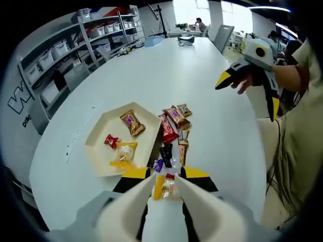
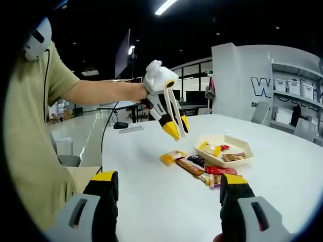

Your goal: Place the target food into the container with the food tongs after gripping and lifting it, then release it inside without dropping or visibly crushing the food.

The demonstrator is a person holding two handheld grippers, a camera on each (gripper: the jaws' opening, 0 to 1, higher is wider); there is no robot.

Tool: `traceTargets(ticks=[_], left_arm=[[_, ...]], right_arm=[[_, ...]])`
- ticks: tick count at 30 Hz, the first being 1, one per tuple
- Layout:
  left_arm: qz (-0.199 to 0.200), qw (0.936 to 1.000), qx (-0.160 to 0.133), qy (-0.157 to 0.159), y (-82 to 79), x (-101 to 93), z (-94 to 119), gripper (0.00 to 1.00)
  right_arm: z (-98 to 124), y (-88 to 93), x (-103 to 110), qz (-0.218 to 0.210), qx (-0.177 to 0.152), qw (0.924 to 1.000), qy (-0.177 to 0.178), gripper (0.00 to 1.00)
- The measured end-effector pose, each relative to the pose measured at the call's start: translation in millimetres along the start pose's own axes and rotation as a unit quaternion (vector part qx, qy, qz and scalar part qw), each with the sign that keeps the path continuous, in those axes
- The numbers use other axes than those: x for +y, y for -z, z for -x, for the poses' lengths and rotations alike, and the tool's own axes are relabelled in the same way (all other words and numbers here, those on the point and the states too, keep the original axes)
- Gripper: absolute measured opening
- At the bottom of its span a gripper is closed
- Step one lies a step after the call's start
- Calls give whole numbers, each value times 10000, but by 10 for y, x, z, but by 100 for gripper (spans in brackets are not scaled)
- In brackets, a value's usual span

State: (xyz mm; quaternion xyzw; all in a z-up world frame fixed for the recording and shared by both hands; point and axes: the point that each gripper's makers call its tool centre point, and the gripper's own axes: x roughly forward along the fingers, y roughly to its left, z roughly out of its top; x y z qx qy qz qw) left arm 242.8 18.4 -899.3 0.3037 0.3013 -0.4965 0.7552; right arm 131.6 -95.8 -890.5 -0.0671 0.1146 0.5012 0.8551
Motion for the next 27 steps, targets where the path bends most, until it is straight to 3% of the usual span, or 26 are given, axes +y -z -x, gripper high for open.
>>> traceTargets(ticks=[15,27], left_arm=[[284,9995,101,-18,241,-138,-93,23],[454,9990,-11,20,235,-242,-160,23]], right_arm=[[-28,14,26,-10,8,10000,-38,82],[-36,2,18,-11,-4,10000,-39,82]])
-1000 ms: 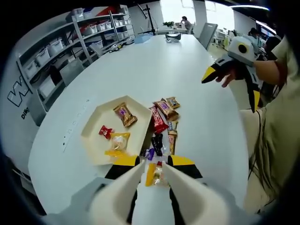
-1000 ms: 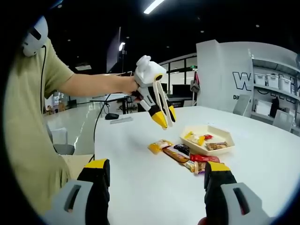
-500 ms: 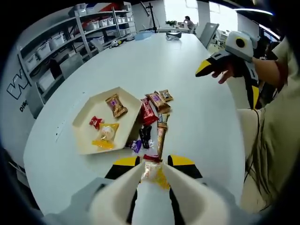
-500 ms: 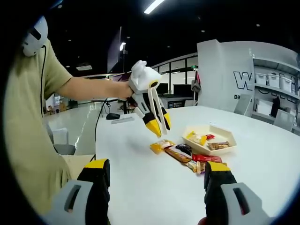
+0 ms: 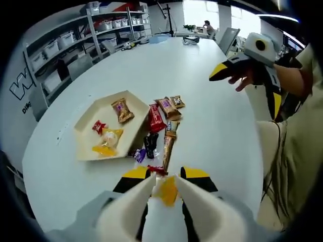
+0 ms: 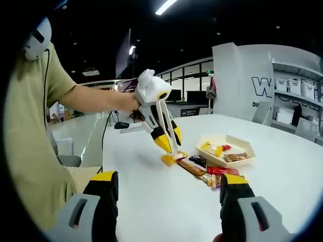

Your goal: Place the target food into the container with the food tongs after gripping and lifting it, then release it inside without dropping or visibly crushing the food.

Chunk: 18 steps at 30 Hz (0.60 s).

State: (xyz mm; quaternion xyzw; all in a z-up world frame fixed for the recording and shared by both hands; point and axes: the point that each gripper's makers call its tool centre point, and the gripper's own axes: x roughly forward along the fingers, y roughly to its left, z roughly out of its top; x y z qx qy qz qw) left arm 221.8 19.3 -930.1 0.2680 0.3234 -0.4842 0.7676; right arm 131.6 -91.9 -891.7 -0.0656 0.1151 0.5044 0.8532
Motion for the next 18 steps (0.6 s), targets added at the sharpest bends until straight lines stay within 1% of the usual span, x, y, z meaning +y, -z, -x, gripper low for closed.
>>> traceTargets(ticks=[10,18], left_arm=[[9,9998,-9,188,-2,-102,-76,23],[35,9995,109,292,87,-150,-140,23]], right_arm=[[0,10,-7,-3,4,10000,-4,82],[9,33,-18,-38,1,10000,10,82]])
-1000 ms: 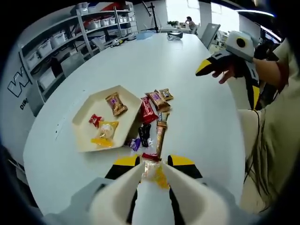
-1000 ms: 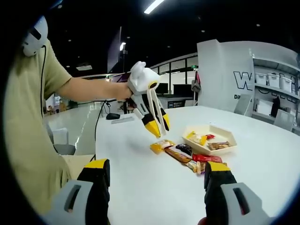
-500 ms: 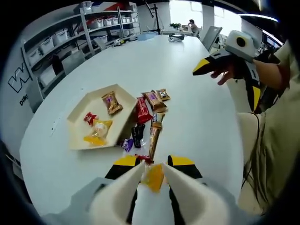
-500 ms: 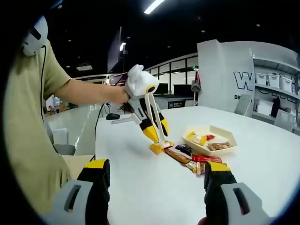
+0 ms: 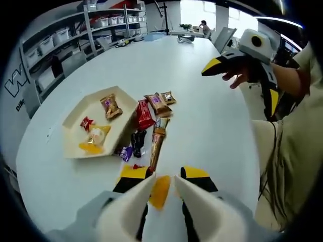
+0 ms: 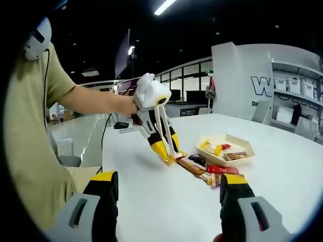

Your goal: Place the target food into the container with the food tongs after gripping and lifting it, then release it inside without dropping or visibly crushing the food.

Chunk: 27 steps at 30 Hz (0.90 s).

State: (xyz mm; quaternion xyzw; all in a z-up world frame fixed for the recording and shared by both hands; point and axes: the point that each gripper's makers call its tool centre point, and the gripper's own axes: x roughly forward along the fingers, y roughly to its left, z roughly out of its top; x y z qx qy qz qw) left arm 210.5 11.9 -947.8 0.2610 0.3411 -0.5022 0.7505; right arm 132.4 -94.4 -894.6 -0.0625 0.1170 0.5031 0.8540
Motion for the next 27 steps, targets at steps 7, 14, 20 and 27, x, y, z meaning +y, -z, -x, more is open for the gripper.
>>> traceTargets(ticks=[7,14,20,27], left_arm=[[73,10000,48,42,71,-3,11,23],[123,9999,76,-11,138,29,66,23],[180,9997,115,-68,208,64,118,23],[252,9995,116,-158,279,140,199,23]], right_arm=[[-6,15,4,-12,5,10000,-3,82],[-12,19,14,-21,7,10000,-17,82],[-19,19,20,-18,6,10000,-17,82],[-30,12,27,-11,0,10000,-35,82]])
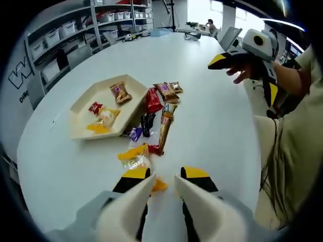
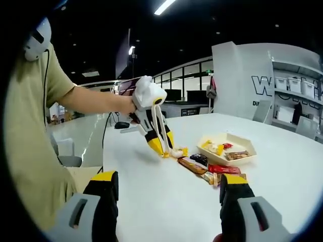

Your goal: Place the target food into the container with the food tongs after gripping and lifting it, then release it inside without dropping or visibly crushing the food.

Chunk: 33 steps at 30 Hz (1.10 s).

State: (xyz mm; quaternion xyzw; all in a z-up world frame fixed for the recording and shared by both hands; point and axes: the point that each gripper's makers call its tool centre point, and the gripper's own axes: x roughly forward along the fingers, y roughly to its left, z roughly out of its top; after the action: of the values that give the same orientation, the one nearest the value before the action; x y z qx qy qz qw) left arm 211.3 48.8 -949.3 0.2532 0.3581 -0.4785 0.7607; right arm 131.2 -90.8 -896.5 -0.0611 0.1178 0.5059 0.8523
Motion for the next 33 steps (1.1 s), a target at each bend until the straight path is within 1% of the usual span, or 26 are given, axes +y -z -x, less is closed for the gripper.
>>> traceTargets(ticks=[12,15,19,23,26,28,29,30,33], left_arm=[[76,9999,21,-149,67,109,106,23],[116,9997,-37,-220,43,176,139,23],[199,9991,-122,-345,-10,214,159,23],[316,9979,-134,-557,-45,266,147,23],[483,9967,-149,-636,-67,321,135,23],[643,9949,-156,-758,-86,360,132,24],[681,9947,-151,-758,-87,363,130,24],[846,9930,-142,-812,-83,397,123,24],[913,9925,-87,-805,-72,379,102,24]], right_arm=[[-6,4,9,-5,4,10000,-11,82],[-7,6,7,-9,11,10000,-11,82],[-9,0,8,-10,-1,10000,-13,82],[-7,5,2,-13,1,10000,-9,82],[-9,8,2,-12,10,10000,-9,82],[-8,3,2,-4,9,10000,-12,82],[-7,2,2,-4,9,10000,-10,82],[-4,2,-2,-5,11,10000,-6,82],[4,-4,-10,2,11,10000,5,82]])
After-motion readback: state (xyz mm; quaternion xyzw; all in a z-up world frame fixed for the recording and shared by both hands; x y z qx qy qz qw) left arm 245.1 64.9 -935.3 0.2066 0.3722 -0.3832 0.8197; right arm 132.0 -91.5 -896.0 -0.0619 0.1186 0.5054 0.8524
